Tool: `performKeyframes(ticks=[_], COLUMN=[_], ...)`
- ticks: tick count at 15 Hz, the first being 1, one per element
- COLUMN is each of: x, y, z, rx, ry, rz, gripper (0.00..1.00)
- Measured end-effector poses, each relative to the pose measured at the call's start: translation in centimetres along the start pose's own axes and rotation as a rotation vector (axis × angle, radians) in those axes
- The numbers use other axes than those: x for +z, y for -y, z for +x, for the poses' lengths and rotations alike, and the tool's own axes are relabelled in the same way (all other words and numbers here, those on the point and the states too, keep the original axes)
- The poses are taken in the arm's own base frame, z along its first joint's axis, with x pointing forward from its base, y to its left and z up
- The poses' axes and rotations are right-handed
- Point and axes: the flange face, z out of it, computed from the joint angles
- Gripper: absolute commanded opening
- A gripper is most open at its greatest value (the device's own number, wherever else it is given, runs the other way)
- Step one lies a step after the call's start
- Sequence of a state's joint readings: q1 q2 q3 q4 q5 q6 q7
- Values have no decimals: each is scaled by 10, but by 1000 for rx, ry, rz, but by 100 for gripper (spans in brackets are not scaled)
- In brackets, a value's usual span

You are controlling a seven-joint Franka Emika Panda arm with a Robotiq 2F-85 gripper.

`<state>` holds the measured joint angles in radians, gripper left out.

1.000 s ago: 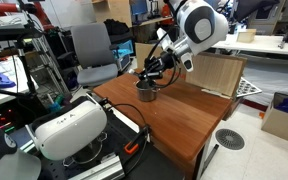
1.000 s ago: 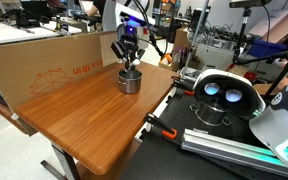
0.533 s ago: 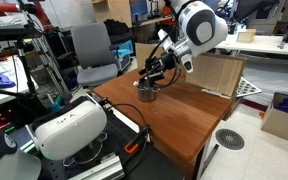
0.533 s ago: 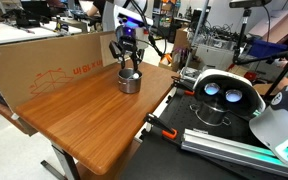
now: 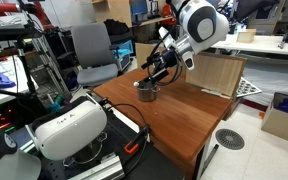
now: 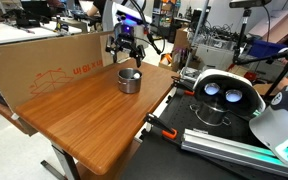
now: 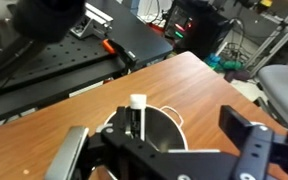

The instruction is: Pick up the marker and put it inside the silver pot

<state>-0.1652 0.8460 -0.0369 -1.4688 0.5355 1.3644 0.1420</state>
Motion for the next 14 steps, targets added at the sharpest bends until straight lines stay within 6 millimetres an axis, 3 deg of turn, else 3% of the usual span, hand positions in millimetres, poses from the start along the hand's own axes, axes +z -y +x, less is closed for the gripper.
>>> performKeyframes(ticks=[7, 14], x=[-13, -30], y=[21, 49], z=[-22, -83], rx=[-43, -109], ry=[-61, -242], rz=[-30, -102], gripper=[100, 100])
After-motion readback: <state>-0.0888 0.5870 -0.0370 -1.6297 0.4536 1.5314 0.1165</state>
